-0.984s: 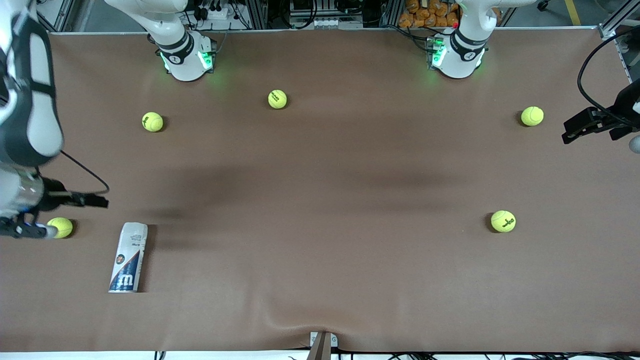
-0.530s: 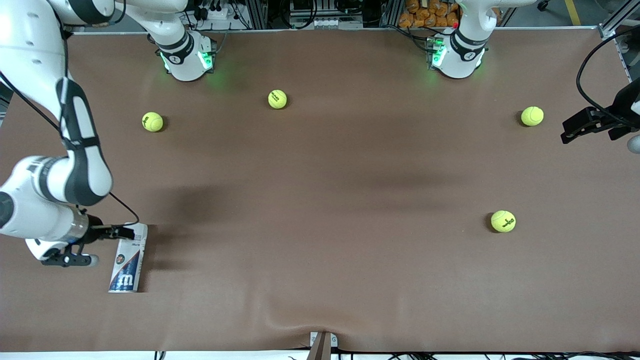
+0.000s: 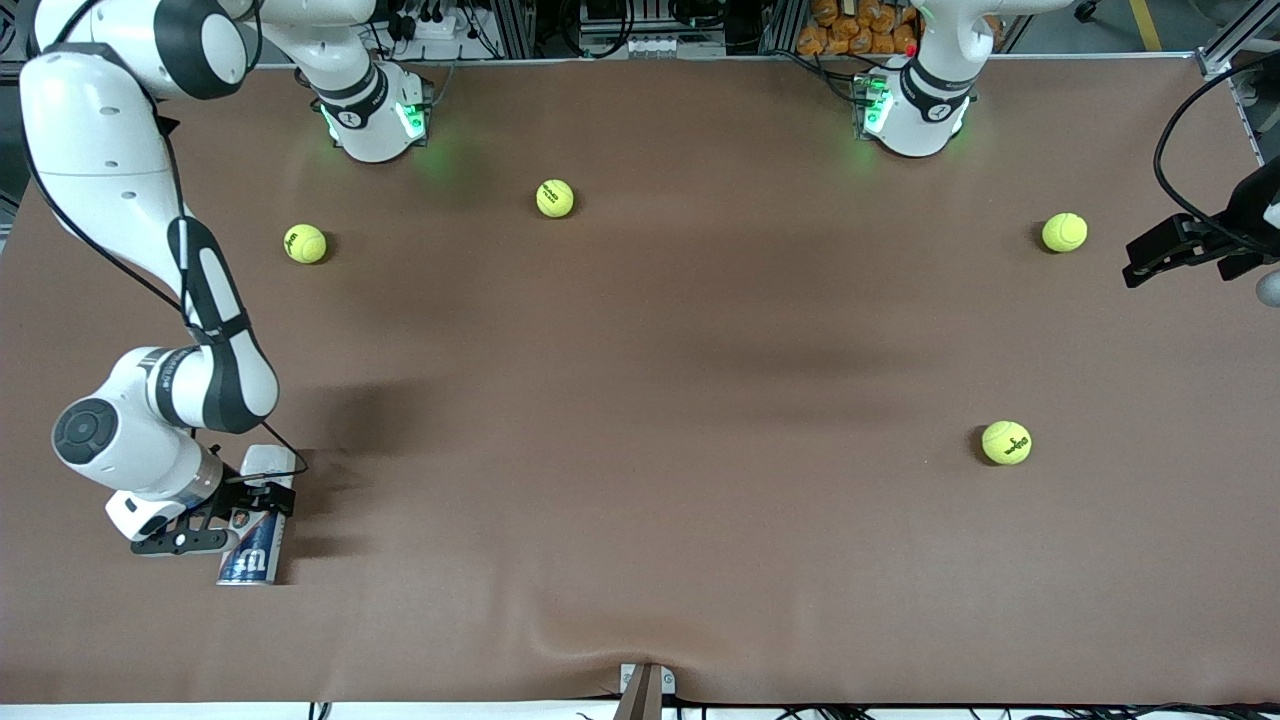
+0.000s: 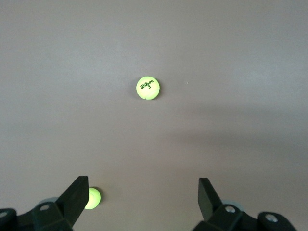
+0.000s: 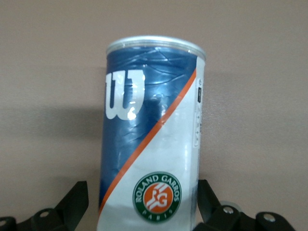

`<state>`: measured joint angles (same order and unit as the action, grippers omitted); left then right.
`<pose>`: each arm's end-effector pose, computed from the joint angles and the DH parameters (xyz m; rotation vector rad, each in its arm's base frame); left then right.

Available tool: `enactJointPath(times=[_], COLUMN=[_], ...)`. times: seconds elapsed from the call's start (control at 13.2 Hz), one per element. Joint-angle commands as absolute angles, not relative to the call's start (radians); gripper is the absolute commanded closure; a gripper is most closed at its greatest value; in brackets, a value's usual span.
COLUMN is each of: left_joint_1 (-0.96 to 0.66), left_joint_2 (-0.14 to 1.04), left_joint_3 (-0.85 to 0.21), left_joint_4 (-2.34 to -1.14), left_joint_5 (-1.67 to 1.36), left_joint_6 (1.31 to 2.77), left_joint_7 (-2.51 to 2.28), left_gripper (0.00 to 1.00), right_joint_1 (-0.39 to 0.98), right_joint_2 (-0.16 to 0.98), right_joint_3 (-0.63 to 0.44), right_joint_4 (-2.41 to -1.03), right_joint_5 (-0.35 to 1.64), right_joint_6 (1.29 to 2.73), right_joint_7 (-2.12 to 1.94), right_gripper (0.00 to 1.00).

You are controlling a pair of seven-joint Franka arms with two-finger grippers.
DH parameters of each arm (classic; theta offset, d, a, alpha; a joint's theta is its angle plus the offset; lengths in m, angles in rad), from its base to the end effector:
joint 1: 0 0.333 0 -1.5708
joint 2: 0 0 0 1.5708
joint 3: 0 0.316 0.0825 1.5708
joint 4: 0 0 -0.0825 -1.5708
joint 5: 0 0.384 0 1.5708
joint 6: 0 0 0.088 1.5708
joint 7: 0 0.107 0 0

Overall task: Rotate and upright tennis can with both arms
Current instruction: 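Close the right gripper around the can body and lift it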

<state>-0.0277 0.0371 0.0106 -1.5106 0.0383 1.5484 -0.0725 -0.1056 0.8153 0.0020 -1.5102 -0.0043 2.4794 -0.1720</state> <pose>0.5642 -0.0056 0.6302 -3.1017 -0.0873 -0.0038 0.7223 -0.0753 0.1944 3.1080 0.1101 0.2372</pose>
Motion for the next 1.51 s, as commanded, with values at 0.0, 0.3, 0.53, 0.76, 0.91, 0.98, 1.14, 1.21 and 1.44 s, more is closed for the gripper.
enactJointPath(times=[0.0,0.3,0.53,0.76,0.91,0.98,1.14,1.21,1.44], left_joint_1=[-0.025,-0.029,-0.032,-0.029,-0.031,-0.029,-0.026,-0.025,-0.014], left_joint_2=[0.037,0.037,0.037,0.037,0.037,0.035,0.035,0.035,0.032], left_joint_3=[0.011,0.011,0.009,0.009,0.009,0.009,0.009,0.009,0.011], left_joint_4=[-1.506,-1.503,-1.508,-1.503,-1.502,-1.503,-1.500,-1.500,-1.500], left_joint_5=[0.032,0.032,0.032,0.032,0.032,0.032,0.032,0.032,-0.015], left_joint_6=[1.537,1.537,1.537,1.537,1.537,1.537,1.537,1.537,1.539], left_joint_7=[-0.057,-0.057,-0.058,-0.057,-0.057,-0.057,-0.055,-0.055,-0.054], left_gripper=[0.00,0.00,0.00,0.00,0.00,0.00,0.00,0.00,0.00], right_joint_1=[-0.114,-0.118,-0.114,-0.104,-0.095,-0.074,-0.010,0.027,0.148], right_joint_2=[0.836,0.844,0.841,0.830,0.825,0.819,0.818,0.819,0.818], right_joint_3=[0.009,0.009,0.009,0.011,0.020,0.021,0.020,0.018,0.018], right_joint_4=[-1.485,-1.493,-1.483,-1.465,-1.459,-1.447,-1.414,-1.398,-1.390], right_joint_5=[-0.025,-0.020,-0.023,-0.017,-0.017,-0.017,-0.021,-0.023,-0.076], right_joint_6=[2.480,2.539,2.537,2.534,2.530,2.528,2.526,2.526,2.528], right_joint_7=[-0.184,-0.183,-0.204,-0.322,-0.437,-0.490,-0.567,-0.581,-0.583], right_gripper=[0.00,0.53,0.52,0.51,0.49,0.48,0.48,0.48,0.48])
